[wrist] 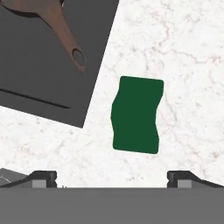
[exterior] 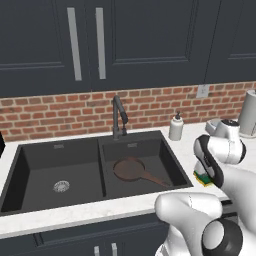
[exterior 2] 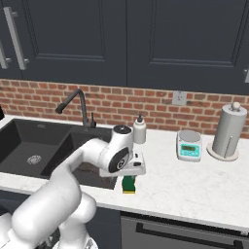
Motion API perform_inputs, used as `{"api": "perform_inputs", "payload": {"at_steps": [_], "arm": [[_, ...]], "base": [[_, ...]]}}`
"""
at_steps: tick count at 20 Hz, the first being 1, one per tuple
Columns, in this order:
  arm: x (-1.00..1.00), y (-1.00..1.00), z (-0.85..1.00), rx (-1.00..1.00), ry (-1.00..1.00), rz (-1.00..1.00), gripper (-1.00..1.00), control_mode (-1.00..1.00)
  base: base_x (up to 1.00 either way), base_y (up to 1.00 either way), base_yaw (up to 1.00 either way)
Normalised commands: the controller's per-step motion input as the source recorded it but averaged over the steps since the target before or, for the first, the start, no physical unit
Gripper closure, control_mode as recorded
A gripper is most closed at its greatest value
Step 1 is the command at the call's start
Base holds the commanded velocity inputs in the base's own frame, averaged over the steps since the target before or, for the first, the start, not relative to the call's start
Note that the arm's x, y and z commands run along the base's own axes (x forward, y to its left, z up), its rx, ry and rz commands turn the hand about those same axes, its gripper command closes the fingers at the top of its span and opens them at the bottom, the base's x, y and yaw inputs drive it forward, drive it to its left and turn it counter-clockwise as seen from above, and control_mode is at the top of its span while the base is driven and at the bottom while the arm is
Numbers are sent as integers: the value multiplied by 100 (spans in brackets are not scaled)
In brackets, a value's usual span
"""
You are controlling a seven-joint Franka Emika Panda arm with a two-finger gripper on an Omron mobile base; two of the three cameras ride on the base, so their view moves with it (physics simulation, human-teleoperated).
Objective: Pick the pan and sponge and place them into the sink. Then turn on the water.
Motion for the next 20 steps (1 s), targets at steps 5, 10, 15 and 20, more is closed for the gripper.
{"api": "perform_inputs", "payload": {"at_steps": [5,10,15,20], "arm": [[21,0,-14,0,3,0,-100,-100],[18,0,-20,0,0,0,-100,-100],[15,0,-25,0,0,0,-100,-100],[12,-8,-27,0,0,0,-100,-100]], "base": [[0,0,0],[0,0,0],[0,0,0],[0,0,0]]}}
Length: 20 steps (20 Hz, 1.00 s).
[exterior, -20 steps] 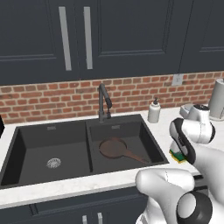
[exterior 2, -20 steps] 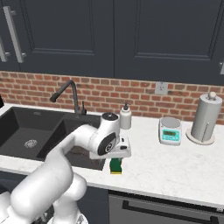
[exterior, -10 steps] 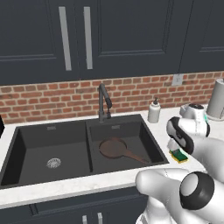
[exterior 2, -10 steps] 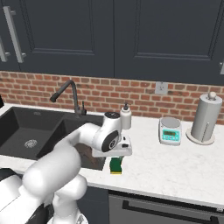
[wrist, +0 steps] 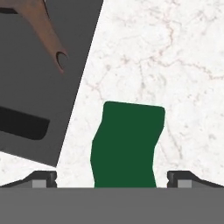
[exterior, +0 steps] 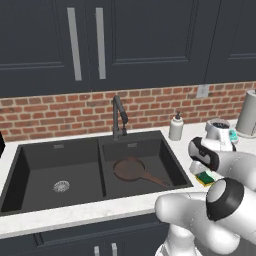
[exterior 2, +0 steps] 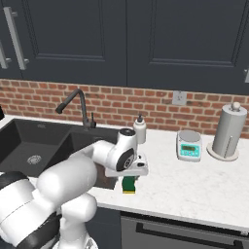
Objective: Pick the pan and sponge and place them into the sink. Then turn on the water.
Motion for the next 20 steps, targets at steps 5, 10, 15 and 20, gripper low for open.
{"api": "perform_inputs", "payload": {"at_steps": [5,10,15,20], "arm": [[16,-20,-24,0,0,0,-100,-100],[3,-4,-24,0,2,0,-100,-100],[0,0,-8,3,5,0,-100,-100],[0,0,-10,4,4,0,-100,-100]], "base": [[0,0,0],[0,0,0],[0,0,0],[0,0,0]]}}
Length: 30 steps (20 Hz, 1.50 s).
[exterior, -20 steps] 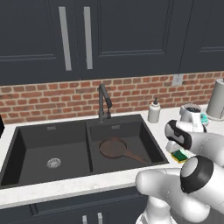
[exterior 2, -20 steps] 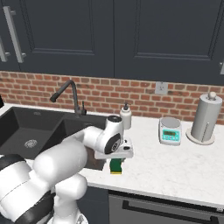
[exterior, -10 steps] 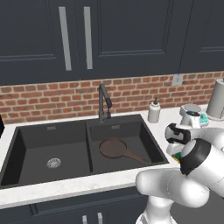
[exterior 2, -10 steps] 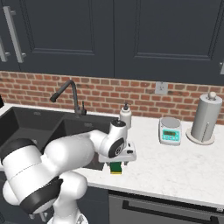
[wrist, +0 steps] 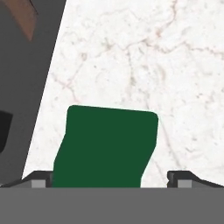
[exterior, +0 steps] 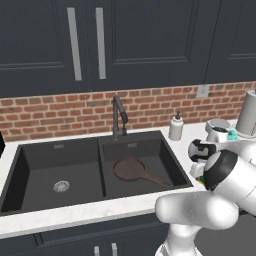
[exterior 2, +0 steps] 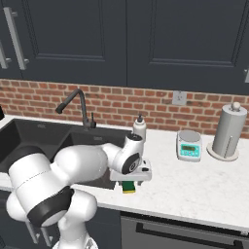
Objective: Pick the pan and sponge and place them into the sink. Then turn on the water.
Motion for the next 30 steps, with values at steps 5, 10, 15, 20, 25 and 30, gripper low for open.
{"api": "perform_inputs", "payload": {"at_steps": [5,10,15,20,25,30], "arm": [[0,0,-29,2,7,0,-100,-100],[0,2,-57,0,18,0,-100,-100],[-13,25,-71,0,18,-1,-100,-100],[-53,57,-74,0,20,0,100,-100],[-80,53,-71,0,15,0,100,-100],[-99,40,-48,0,0,0,100,-100]], "base": [[0,0,0],[0,0,0],[0,0,0],[0,0,0],[0,0,0],[0,0,0]]}}
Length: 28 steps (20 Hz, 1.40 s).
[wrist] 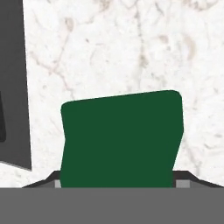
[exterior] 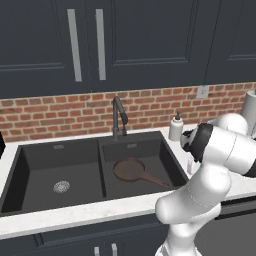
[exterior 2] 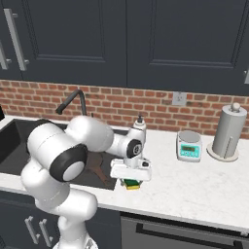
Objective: Pick the pan and sponge and place them into the sink. Then turn on the water.
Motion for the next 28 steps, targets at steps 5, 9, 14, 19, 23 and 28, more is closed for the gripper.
{"api": "perform_inputs", "payload": {"at_steps": [5,9,14,19,23,28], "arm": [[-99,21,2,8,-22,0,100,-100],[-76,2,59,15,-36,0,100,-100],[-44,0,98,19,-26,0,100,-100],[-5,9,100,18,-16,0,100,-100],[0,43,89,13,-12,0,100,-100],[3,69,59,7,-3,0,100,-100]], "base": [[0,0,0],[0,0,0],[0,0,0],[0,0,0],[0,0,0],[0,0,0]]}}
